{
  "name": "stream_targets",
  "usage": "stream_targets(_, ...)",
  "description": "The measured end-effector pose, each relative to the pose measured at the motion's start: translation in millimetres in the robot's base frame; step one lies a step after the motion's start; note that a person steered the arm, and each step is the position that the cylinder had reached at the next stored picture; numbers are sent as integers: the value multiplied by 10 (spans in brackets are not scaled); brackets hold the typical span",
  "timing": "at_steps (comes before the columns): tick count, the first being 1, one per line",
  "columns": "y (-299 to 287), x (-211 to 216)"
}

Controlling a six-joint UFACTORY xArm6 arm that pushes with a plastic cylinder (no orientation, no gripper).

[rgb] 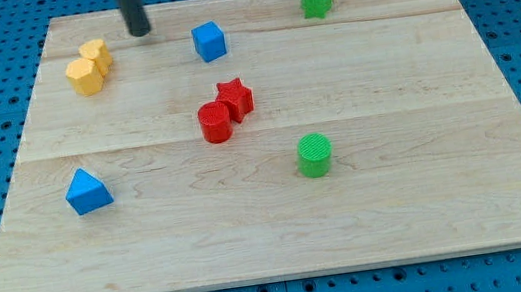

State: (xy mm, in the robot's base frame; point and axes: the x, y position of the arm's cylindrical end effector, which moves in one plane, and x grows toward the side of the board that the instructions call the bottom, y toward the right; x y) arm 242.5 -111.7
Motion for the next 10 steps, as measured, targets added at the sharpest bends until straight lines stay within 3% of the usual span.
stream_targets(1, 841, 42)
stream_targets(2, 772, 561)
stream_targets(4, -81, 819)
stream_targets(5, -148, 1050)
stream_targets(6, -396, 1500)
stream_targets(8, -766, 1350)
stream_targets(10, -744, 2108)
